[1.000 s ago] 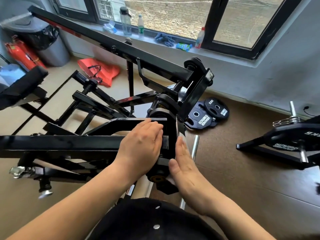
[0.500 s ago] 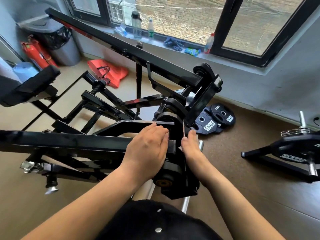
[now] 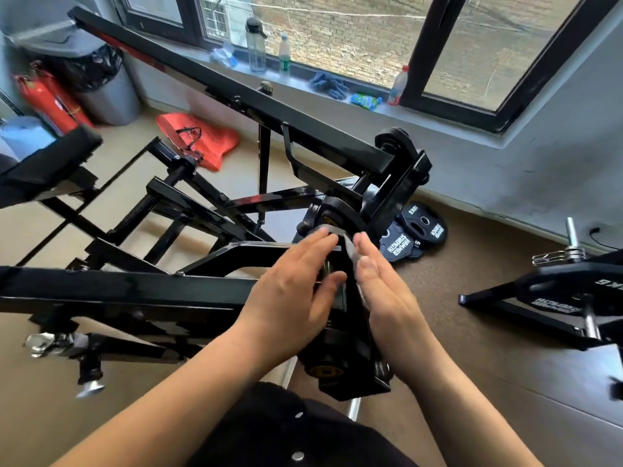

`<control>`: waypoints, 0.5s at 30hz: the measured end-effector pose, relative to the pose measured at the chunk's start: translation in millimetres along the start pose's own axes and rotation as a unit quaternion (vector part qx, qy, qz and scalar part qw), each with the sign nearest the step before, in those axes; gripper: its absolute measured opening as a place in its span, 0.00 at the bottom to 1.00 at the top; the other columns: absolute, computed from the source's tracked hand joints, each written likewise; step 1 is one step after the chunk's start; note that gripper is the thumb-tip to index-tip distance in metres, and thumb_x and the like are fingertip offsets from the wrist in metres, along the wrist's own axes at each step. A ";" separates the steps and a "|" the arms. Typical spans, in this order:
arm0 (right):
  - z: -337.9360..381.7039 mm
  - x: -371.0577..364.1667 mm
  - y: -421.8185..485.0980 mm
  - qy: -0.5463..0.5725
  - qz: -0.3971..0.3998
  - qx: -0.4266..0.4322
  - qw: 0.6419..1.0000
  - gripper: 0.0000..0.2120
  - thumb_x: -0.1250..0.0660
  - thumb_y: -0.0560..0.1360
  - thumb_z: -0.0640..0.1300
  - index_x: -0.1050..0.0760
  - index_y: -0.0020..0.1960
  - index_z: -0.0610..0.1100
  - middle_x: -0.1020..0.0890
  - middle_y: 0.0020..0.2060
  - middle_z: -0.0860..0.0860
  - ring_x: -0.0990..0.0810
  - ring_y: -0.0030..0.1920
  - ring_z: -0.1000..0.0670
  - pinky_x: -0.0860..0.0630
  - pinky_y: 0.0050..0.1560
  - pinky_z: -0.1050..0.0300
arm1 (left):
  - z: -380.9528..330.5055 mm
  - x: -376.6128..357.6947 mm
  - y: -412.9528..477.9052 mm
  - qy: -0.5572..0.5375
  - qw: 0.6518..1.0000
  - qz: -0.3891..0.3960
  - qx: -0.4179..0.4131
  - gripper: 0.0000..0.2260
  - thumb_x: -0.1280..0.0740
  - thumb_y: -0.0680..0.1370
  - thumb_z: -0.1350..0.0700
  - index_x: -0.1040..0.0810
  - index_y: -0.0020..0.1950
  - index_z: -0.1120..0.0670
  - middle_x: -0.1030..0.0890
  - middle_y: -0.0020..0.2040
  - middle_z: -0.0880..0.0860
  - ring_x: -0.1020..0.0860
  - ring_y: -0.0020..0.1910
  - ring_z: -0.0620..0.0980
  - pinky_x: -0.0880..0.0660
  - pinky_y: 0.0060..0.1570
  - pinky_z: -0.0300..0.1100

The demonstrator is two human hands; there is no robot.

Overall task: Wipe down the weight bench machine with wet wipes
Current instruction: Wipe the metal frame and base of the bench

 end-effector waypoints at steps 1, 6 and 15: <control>12.5 -6.0 4.1 0.014 0.015 0.014 1.000 0.21 0.45 0.86 0.56 0.36 0.78 0.58 0.35 0.78 0.62 0.36 0.71 0.73 0.38 0.72 0.72 | 5.9 6.5 5.2 -0.075 0.997 0.001 0.025 0.26 0.32 0.80 0.48 0.29 0.76 0.54 0.26 0.75 0.50 0.29 0.75 0.44 0.31 0.74 0.46; 54.5 -24.8 27.1 0.032 0.001 0.073 0.997 0.21 0.45 0.81 0.56 0.25 0.71 0.58 0.26 0.62 0.57 0.24 0.65 0.55 0.28 0.72 0.49 | 47.7 49.6 30.1 -0.275 0.948 0.011 0.159 0.21 0.22 0.75 0.54 0.22 0.67 0.45 0.17 0.53 0.45 0.17 0.53 0.42 0.18 0.57 0.48; 70.7 -71.1 70.0 -0.022 -0.043 0.069 0.996 0.11 0.37 0.84 0.52 0.17 0.59 0.52 0.14 0.50 0.48 0.15 0.52 0.45 0.19 0.57 0.38 | 102.5 100.4 52.1 -0.349 0.911 0.109 0.193 0.05 0.23 0.74 0.53 0.17 0.45 0.52 0.15 0.43 0.52 0.18 0.40 0.51 0.20 0.43 0.46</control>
Point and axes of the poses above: each hand's wrist, its own y-axis towards the middle knuckle, its own x-axis out of the back of the hand, z = x × y, the point moved 10 cm from there along y, towards the middle knuckle
